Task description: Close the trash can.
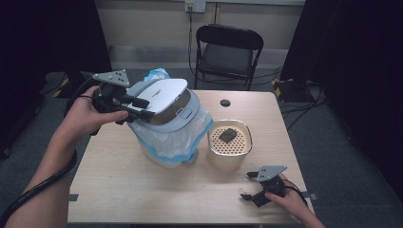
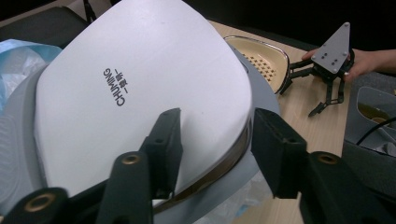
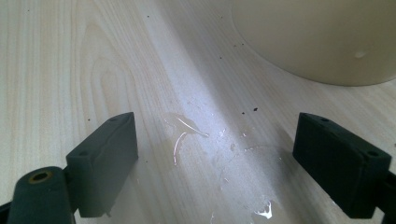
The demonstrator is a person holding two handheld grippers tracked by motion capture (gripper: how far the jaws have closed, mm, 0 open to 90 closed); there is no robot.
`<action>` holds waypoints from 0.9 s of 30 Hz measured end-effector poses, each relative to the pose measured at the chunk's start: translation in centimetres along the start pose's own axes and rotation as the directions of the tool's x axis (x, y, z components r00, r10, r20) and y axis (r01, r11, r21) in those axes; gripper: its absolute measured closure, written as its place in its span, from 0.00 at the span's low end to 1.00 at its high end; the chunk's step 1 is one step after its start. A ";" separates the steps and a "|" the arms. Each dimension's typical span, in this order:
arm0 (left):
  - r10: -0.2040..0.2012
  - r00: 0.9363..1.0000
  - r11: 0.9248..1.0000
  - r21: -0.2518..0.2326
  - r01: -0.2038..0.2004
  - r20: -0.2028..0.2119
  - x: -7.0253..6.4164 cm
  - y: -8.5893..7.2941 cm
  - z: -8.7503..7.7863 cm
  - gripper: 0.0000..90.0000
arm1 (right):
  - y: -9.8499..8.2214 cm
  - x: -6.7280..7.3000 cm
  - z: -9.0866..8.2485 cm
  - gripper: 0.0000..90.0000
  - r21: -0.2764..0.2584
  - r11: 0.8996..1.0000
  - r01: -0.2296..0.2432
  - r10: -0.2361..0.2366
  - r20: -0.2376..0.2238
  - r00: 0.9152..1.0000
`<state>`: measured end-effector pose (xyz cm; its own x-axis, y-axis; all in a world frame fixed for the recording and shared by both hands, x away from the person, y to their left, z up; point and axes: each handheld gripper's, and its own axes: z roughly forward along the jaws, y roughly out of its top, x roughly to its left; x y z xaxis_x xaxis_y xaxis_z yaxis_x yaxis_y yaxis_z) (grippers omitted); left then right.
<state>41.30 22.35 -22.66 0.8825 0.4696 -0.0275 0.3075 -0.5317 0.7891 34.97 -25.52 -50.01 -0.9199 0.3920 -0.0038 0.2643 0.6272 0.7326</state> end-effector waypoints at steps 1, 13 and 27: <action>-0.001 1.000 1.000 0.000 0.001 0.002 0.1 0.0 0.1 0.63 | 0.0 0.0 0.0 0.15 0.000 1.000 0.001 -0.001 0.000 1.000; -0.068 0.997 0.997 0.027 0.068 0.031 0.7 -0.2 1.5 0.75 | 0.0 0.0 0.0 0.15 0.000 1.000 0.001 -0.001 0.000 1.000; -0.110 0.993 0.993 0.031 0.111 -0.050 0.9 1.3 4.0 0.82 | 0.0 0.0 0.0 0.15 0.000 1.000 0.000 0.000 0.000 1.000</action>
<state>43.91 19.24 -24.13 0.8246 0.5596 -0.0832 0.4148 -0.4978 0.7617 34.97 -25.53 -50.01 -0.9202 0.3915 -0.0039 0.2639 0.6274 0.7326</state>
